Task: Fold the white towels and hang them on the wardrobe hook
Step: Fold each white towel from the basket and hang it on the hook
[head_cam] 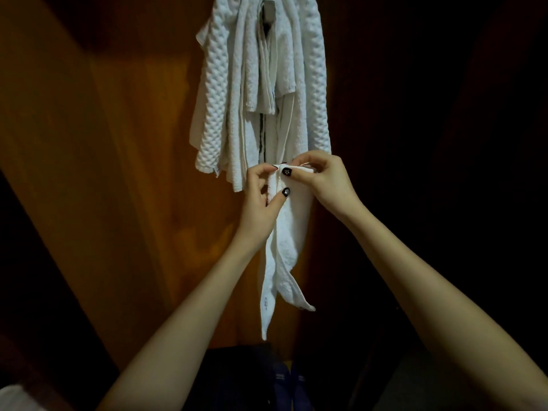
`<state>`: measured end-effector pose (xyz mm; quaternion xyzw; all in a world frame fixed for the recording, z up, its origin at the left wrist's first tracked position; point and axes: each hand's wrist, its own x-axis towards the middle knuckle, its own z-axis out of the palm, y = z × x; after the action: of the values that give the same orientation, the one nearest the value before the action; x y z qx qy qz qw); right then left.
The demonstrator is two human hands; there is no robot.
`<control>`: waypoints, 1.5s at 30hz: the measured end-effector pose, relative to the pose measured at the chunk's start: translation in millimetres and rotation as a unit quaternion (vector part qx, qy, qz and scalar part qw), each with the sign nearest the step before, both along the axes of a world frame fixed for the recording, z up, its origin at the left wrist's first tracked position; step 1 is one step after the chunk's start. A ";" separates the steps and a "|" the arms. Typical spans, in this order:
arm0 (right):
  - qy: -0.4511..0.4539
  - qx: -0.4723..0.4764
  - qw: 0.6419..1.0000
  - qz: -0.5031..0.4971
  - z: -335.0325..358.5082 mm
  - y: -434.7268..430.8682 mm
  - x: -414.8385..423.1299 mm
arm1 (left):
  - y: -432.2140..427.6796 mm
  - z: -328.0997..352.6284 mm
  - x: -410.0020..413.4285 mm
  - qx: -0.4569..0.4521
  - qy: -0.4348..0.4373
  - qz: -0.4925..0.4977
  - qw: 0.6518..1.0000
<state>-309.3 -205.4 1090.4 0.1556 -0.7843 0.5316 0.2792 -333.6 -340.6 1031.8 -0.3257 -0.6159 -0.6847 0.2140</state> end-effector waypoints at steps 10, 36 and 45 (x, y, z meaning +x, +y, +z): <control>-0.031 0.026 0.999 0.027 -2.5 6.8 3.6 | -2.8 -6.9 2.3 -0.081 -0.003 0.022 0.996; 0.048 0.016 0.990 -0.134 15.0 36.2 8.7 | 15.1 -93.9 21.3 -0.247 -0.026 0.096 0.964; 0.024 -0.074 0.984 -0.162 18.0 67.7 12.9 | 30.9 -109.4 36.9 -0.108 -0.050 0.154 0.981</control>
<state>-296.4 -137.7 1108.5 0.0183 -0.7509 0.5316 0.3913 -296.7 -309.6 922.4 -0.2136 -0.7391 -0.5883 0.2492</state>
